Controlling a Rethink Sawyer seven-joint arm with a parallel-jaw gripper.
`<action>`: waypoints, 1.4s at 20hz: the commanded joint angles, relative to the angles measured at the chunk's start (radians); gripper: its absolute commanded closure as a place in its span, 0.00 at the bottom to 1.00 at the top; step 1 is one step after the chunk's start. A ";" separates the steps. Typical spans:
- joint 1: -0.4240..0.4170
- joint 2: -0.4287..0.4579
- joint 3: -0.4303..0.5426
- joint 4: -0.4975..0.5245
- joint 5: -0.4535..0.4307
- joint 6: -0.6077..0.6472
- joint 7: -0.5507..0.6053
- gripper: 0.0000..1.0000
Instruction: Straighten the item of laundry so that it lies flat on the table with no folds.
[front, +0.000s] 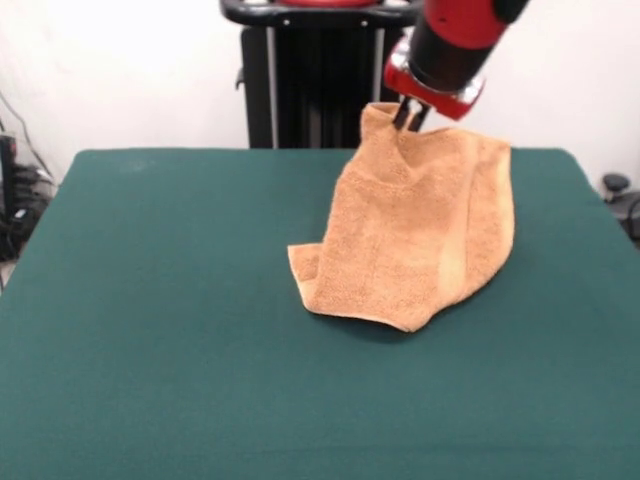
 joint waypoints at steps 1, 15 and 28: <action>-0.068 0.009 0.148 0.045 -0.088 0.073 -0.175 1.00; -0.267 0.011 0.282 0.106 -0.272 -0.039 -0.240 1.00; -0.325 0.014 0.366 0.100 -0.393 -0.027 -0.196 1.00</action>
